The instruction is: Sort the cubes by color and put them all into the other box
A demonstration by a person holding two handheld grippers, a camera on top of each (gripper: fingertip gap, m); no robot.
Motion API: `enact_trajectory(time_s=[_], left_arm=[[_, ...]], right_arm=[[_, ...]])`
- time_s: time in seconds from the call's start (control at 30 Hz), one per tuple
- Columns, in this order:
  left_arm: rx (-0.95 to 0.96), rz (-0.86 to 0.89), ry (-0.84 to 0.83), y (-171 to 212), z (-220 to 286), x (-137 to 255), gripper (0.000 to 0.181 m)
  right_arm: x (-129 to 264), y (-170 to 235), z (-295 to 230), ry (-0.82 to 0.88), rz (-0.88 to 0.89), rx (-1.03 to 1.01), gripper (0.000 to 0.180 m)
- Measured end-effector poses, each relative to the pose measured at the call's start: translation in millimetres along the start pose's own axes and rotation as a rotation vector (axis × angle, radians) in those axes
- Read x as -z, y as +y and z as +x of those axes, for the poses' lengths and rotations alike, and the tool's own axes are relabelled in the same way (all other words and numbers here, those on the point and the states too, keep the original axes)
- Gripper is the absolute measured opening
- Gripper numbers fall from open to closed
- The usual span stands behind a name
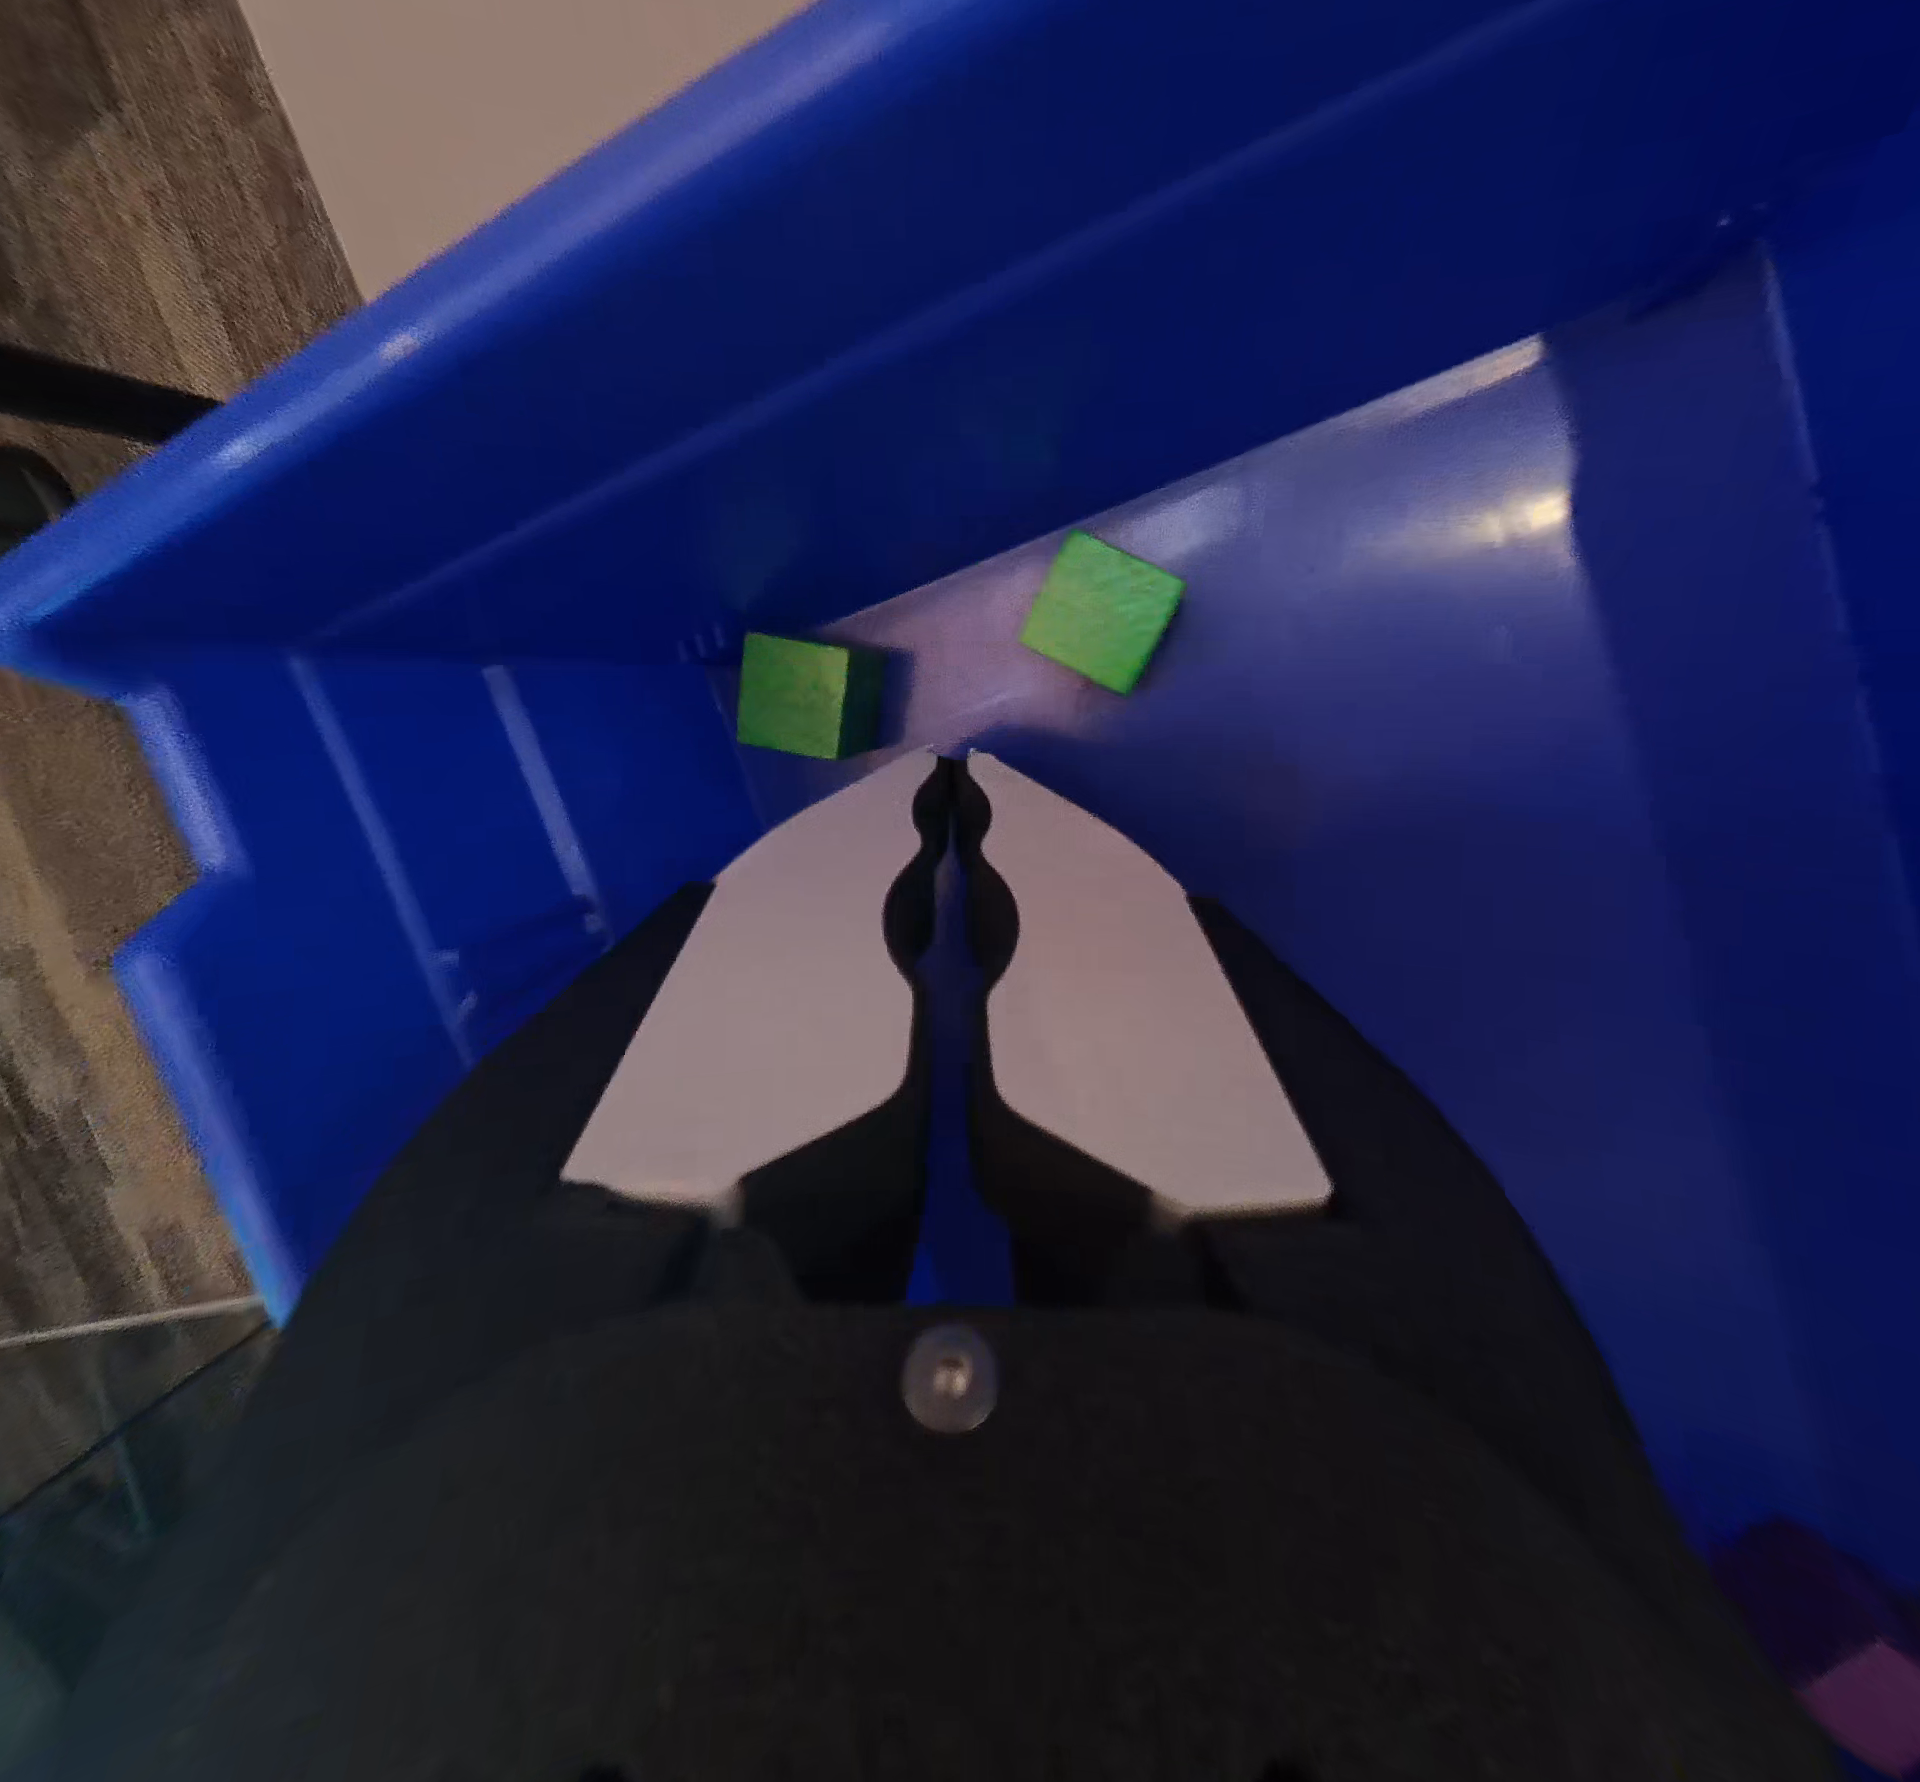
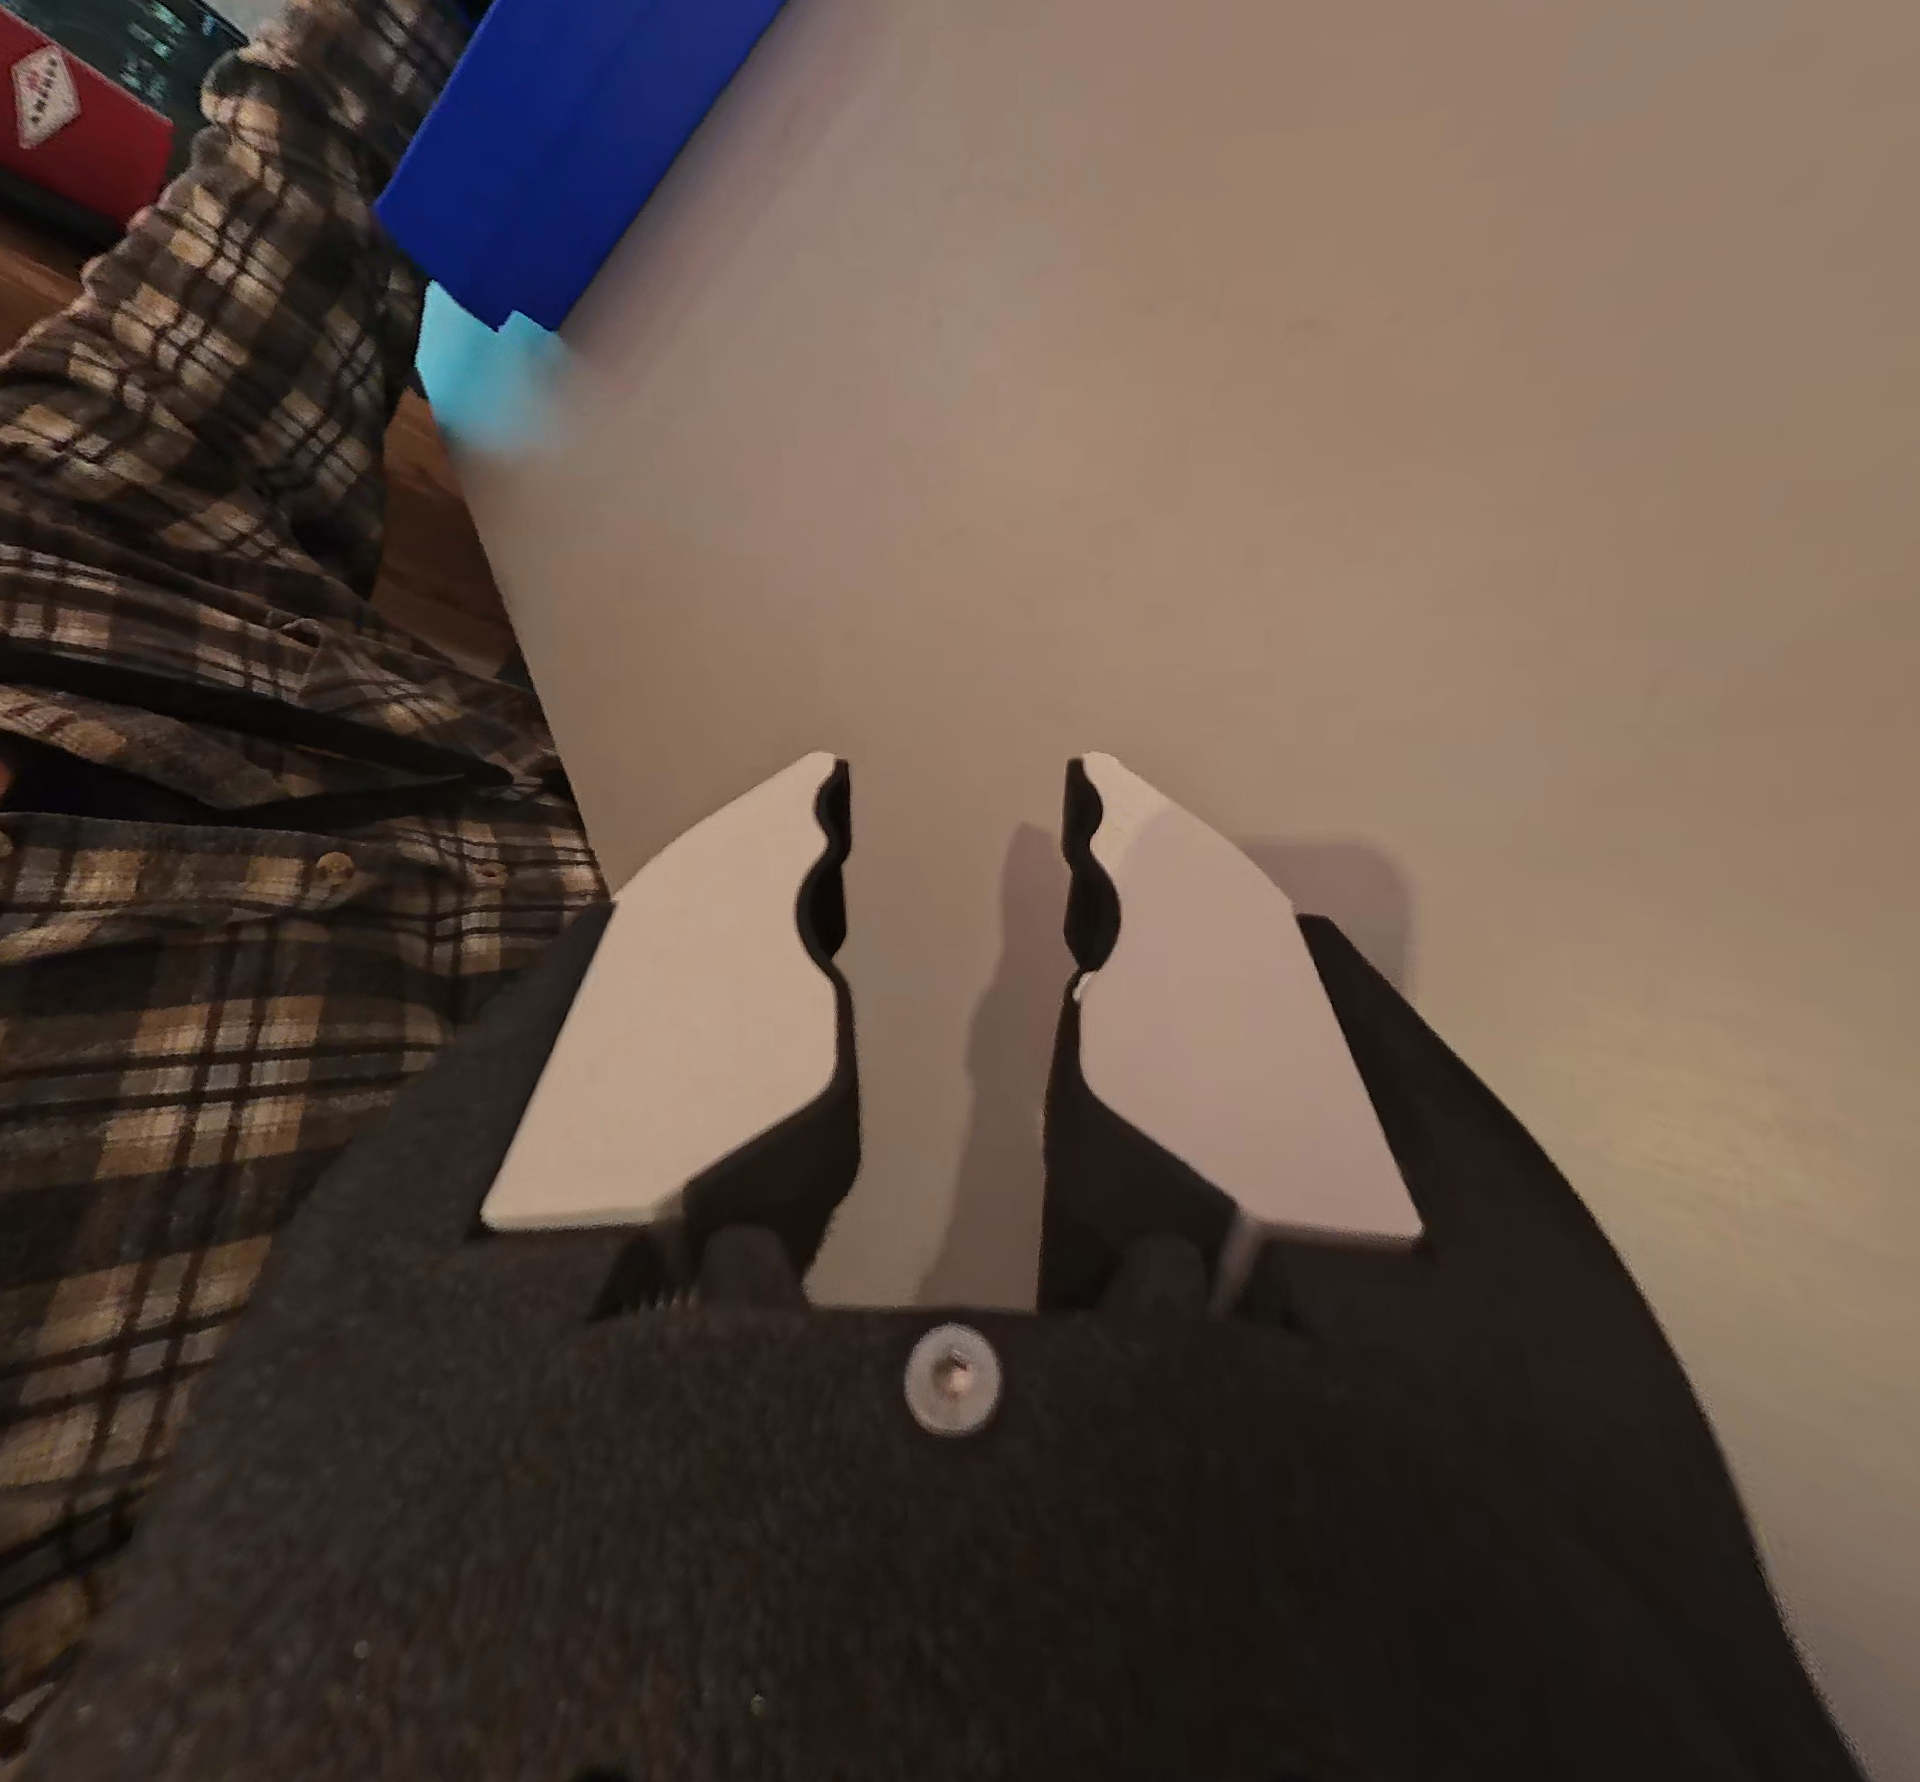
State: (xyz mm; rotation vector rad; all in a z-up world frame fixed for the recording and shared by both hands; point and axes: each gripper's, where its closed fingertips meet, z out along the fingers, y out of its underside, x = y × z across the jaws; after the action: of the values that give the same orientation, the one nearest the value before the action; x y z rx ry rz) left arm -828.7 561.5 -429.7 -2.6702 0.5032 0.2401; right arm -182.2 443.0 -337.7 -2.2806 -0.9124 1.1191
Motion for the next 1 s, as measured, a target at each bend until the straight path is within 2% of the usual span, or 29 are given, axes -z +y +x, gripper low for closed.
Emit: enact_trajectory(time_s=[0.1, 0.23, 0.33, 0.43, 0.5, 0.6, 0.67, 0.8, 0.9, 1.0], left_arm=[[0.009, 0.079, 0.022, -3.9, 2.3, 16.6, 0.000], [-0.111, 0.196, 0.061, -15.4, 15.2, 35.4, 0.000], [-0.179, 0.195, 0.077, -21.5, 24.6, 31.5, 0.034], [-0.224, 0.098, 0.079, -16.4, 26.3, 11.4, 0.065], [-0.245, 0.060, 0.088, -13.1, 26.9, -0.6, 0.065], [-0.196, 0.116, 0.131, -25.1, 29.4, -4.6, 0.048], [-0.173, 0.128, 0.176, -28.3, 34.5, -7.4, 0.025], [-0.161, 0.095, 0.166, -23.6, 33.9, -4.9, 0.023], [-0.159, 0.250, 0.108, -38.0, 27.8, 36.4, 0.022], [-0.214, 0.585, 0.112, -77.3, 59.6, 119.4, 0.022]], right_arm=[[-4.5, 2.5, -3.3, -0.027, 0.008, 0.006, 0.038], [-9.0, 4.8, -11.2, -0.066, 0.014, 0.017, 0.039], [-10.3, 7.0, -17.4, -0.074, 0.003, 0.026, 0.042], [-8.8, 9.1, -23.9, -0.066, -0.003, 0.043, 0.044], [-6.5, 11.4, -26.4, -0.052, -0.005, 0.050, 0.044], [-2.7, 12.3, -27.9, -0.042, 0.007, 0.043, 0.044], [-2.2, 11.7, -29.0, -0.051, 0.009, 0.030, 0.044], [-6.2, 5.9, -32.2, -0.062, 0.016, 0.041, 0.043], [-13.0, -2.6, -36.4, -0.088, 0.040, 0.044, 0.043], [-25.9, -25.2, -41.3, -0.171, 0.121, -0.003, 0.044]])
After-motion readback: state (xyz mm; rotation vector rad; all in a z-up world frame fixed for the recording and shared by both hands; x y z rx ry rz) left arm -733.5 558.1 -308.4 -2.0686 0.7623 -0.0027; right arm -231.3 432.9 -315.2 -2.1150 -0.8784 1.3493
